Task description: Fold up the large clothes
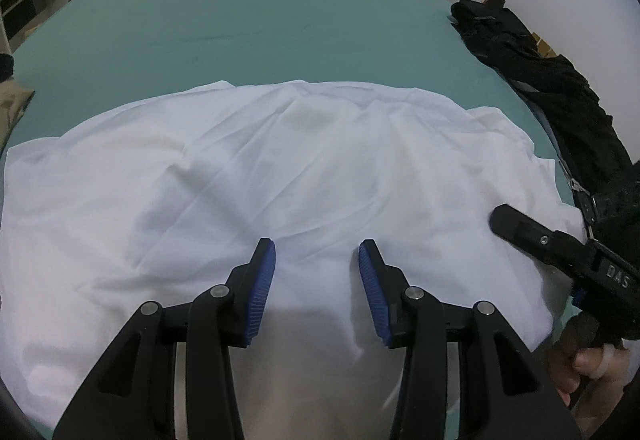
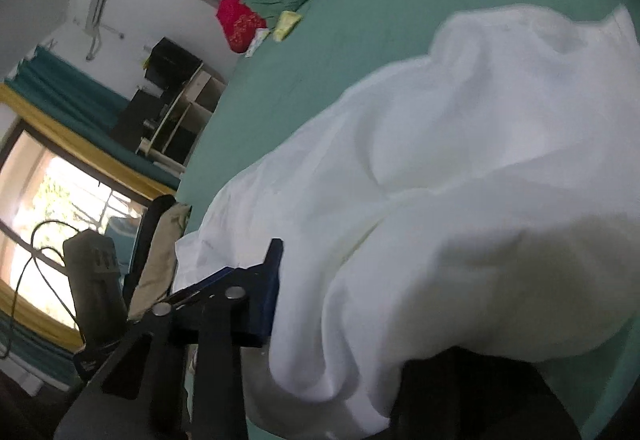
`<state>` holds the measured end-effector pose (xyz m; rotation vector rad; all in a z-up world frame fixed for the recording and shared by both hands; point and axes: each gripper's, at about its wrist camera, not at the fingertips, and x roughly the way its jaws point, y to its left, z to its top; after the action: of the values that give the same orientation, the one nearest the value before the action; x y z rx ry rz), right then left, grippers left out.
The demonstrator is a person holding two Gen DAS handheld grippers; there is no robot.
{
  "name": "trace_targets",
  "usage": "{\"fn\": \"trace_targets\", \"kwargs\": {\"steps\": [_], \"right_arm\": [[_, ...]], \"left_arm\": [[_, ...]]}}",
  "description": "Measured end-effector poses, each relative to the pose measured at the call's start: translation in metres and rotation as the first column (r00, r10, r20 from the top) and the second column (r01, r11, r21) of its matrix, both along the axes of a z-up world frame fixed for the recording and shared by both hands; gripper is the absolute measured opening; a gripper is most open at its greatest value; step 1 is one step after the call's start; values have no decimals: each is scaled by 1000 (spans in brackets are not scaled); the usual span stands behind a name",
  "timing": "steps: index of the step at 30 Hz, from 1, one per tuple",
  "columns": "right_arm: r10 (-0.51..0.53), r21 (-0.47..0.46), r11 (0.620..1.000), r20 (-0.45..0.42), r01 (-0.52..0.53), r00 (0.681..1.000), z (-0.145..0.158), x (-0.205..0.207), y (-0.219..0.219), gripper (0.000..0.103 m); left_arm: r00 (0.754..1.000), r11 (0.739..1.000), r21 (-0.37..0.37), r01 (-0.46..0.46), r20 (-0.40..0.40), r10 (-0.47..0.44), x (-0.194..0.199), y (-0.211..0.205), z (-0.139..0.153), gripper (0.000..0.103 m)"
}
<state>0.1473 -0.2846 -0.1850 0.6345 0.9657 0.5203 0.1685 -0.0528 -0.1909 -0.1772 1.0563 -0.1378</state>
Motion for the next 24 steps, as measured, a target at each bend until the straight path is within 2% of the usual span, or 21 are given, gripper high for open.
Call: {"fn": "trace_targets", "kwargs": {"steps": [5, 10, 14, 19, 24], "right_arm": [[25, -94, 995, 55, -19, 998, 25, 0, 13, 25], [46, -220, 975, 84, -27, 995, 45, -2, 29, 21], [75, -342, 939, 113, -32, 991, 65, -4, 49, 20], [127, -472, 881, 156, -39, 979, 87, -7, 81, 20], [181, -547, 835, 171, -59, 969, 99, -11, 112, 20]], "left_arm": [[1000, 1000, 24, 5, 5, -5, 0, -2, 4, 46], [1000, 998, -50, -22, 3, 22, -5, 20, 18, 46], [998, 997, -64, -35, 50, 38, -21, 46, 41, 46], [996, 997, -57, -61, 66, 64, -44, 88, 58, 46], [992, 995, -23, -100, 80, 102, -66, 130, 69, 46]]}}
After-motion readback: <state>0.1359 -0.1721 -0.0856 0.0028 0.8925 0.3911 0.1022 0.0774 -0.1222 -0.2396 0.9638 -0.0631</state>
